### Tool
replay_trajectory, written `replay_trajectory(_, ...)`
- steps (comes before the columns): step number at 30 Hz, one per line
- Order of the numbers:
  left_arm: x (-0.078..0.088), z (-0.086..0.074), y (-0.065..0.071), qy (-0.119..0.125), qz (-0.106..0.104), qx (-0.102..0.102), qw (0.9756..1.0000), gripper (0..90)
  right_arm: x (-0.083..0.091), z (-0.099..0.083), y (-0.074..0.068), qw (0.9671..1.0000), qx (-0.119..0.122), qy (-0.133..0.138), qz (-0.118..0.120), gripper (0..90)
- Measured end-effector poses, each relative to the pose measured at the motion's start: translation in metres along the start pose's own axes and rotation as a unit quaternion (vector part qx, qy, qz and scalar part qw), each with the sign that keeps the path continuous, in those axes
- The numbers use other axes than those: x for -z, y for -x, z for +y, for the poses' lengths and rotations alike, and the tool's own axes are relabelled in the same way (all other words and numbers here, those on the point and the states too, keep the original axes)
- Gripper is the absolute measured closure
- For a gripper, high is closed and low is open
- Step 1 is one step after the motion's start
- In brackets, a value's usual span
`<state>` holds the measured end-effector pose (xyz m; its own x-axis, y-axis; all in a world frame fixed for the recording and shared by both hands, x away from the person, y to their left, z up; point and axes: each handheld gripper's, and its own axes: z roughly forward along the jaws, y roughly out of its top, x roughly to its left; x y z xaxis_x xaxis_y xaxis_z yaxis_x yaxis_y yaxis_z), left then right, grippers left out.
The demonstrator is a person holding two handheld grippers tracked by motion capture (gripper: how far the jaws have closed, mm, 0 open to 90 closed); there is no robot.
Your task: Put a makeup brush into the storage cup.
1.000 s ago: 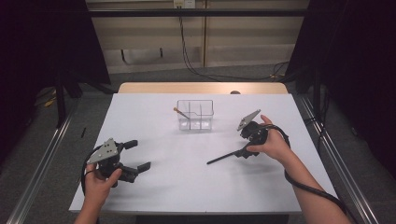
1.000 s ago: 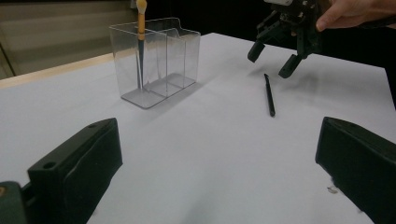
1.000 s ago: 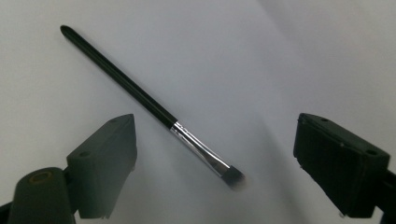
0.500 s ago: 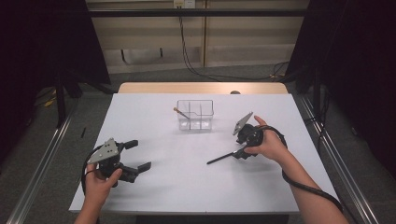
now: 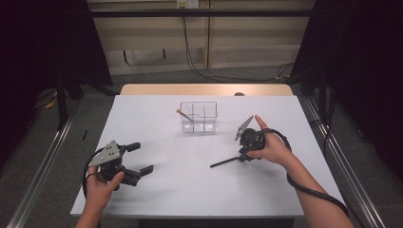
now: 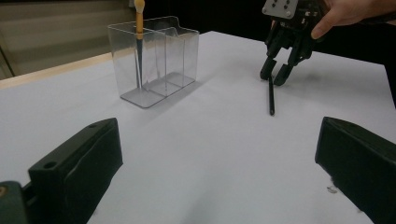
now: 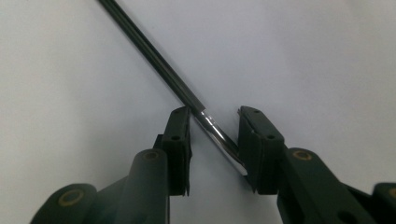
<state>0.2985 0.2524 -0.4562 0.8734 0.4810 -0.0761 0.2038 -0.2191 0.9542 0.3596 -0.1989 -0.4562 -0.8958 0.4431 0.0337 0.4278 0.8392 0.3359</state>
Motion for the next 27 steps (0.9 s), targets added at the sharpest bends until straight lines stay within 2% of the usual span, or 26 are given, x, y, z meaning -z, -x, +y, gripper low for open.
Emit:
replay_trajectory(2,0.0001,-0.0001,0.0,0.0,0.0,0.0,1.0,0.6,0.0001,0.0009,-0.0016,1.0,-0.001,-0.004,0.0,68.9)
replay_trajectory(4,0.0003,0.0,-0.0002,0.0,0.0,-0.001,1.0,0.6,0.0008,0.0013,-0.0023,0.9999,0.009,-0.012,0.002,74.3)
replay_trajectory(6,0.0004,0.0001,-0.0003,0.0,0.001,-0.001,1.0,0.6,0.0011,0.0022,-0.0041,0.9999,0.004,-0.017,0.001,76.2)
replay_trajectory(8,0.0001,-0.0001,-0.0004,-0.001,0.001,-0.001,1.0,0.6,0.001,0.0022,-0.0049,0.9997,0.013,-0.018,0.001,78.8)
replay_trajectory(11,-0.0002,-0.0001,0.0,-0.001,0.0,-0.001,1.0,0.6,0.0009,0.0028,-0.0048,0.9997,0.011,-0.02,0.011,84.5)
replay_trajectory(12,-0.0001,0.0001,-0.0001,-0.002,0.001,-0.002,1.0,0.6,0.0005,0.003,-0.0049,0.9997,0.004,-0.021,0.01,84.6)
replay_trajectory(14,-0.0002,0.0002,-0.0001,-0.002,0.001,-0.003,1.0,0.6,0.0006,0.003,-0.0048,0.9997,0.008,-0.022,0.01,84.7)
replay_trajectory(17,-0.0003,0.0003,0.0002,-0.002,0.0,-0.003,1.0,0.6,0.0005,0.0028,-0.005,0.9997,-0.005,-0.02,0.011,84.8)
replay_trajectory(19,-0.0001,0.0003,-0.0001,-0.003,0.001,-0.004,1.0,0.6,0.0009,0.0025,-0.005,0.9997,-0.004,-0.021,0.009,84.8)
replay_trajectory(24,-0.0001,0.0003,0.0,-0.002,0.0,-0.003,1.0,0.6,0.0011,0.0005,-0.0054,0.9997,-0.018,-0.011,0.01,84.9)
replay_trajectory(27,-0.0008,0.0,0.0004,-0.001,0.0,0.002,1.0,0.6,0.0022,0.001,-0.0065,0.9996,-0.016,-0.02,0.009,84.9)
